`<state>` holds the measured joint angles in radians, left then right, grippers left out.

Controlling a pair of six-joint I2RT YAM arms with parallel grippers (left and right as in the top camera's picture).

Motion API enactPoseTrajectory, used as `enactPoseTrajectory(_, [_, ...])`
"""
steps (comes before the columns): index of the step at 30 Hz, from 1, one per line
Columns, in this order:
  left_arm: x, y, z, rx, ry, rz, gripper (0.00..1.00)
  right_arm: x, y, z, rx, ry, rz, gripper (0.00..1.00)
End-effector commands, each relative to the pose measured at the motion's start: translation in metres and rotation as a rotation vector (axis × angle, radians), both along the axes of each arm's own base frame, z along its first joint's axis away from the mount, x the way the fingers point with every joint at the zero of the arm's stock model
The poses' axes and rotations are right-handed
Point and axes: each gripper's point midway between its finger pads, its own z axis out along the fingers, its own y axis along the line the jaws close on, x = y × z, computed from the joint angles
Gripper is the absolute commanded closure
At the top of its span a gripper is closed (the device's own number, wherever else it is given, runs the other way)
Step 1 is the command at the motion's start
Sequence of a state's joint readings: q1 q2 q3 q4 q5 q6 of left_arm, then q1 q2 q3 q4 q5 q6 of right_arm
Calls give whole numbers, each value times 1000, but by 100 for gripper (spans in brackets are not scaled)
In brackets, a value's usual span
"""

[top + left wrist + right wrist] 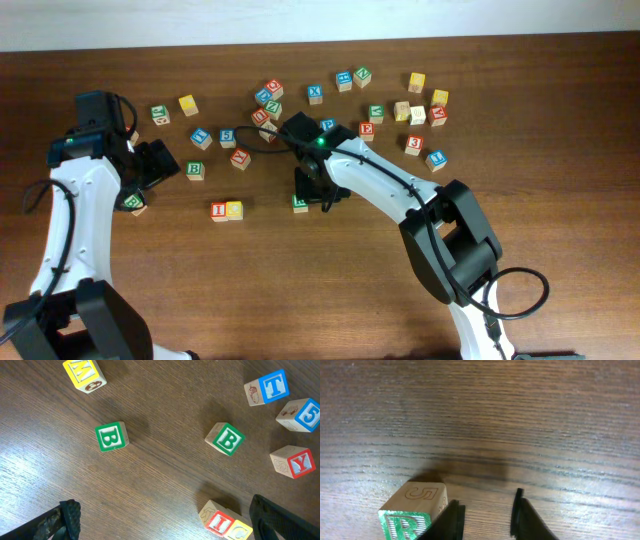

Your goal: Spell out ICRA

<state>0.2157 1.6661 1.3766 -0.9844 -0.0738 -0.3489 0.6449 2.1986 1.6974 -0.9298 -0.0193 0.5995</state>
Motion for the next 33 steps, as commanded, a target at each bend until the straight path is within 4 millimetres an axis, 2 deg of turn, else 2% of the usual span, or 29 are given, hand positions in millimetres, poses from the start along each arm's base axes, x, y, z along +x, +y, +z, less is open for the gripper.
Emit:
enactPoseTrajectory(1, [0,0,2,-7,-7,7,1,-4,-3,-10,-21,16,-5,61])
enactPoseTrajectory(3, [0,0,2,-7,-7,7,1,-4,-3,-10,-21,17,-5,57])
enactPoseTrajectory(14, [0,0,2,-7,-7,7,1,-5,-2,-10,-16,25,-5,58])
enactPoseTrajectory(18, [0,0,2,-7,-7,7,1,-9,3,-10,12,45,0,58])
enactPoseTrajectory(20, [0,0,2,-7,-7,7,1,-11,6,-10,28,58,2,63])
enactPoseTrajectory(27, [0,0,2,-7,-7,7,1,-18,9,-9,50,90,6,63])
enactPoseTrajectory(33, [0,0,2,-7,-7,7,1,-27,23,-8,85,112,29,62])
